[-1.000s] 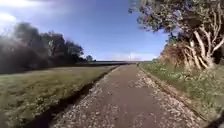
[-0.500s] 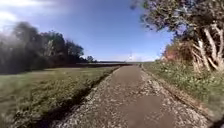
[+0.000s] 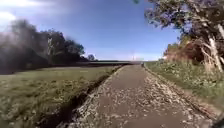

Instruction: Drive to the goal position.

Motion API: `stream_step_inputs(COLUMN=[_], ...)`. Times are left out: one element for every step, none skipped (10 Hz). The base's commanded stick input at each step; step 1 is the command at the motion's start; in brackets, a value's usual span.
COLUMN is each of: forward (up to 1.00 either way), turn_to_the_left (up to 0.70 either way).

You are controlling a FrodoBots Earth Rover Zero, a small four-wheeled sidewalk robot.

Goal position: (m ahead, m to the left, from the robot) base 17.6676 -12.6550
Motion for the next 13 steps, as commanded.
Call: stream_step_inputs(forward=[1.00,1.00,1.00,1.00,1.00,0.88,0.44,0.01,0.00,0.00,0.00,0.00,0.00], turn_to_the_left=[0.00,0.00,0.00,0.00,0.00,0.00,0.00,0.00,0.00,0.00,0.00,0.00,0.00])
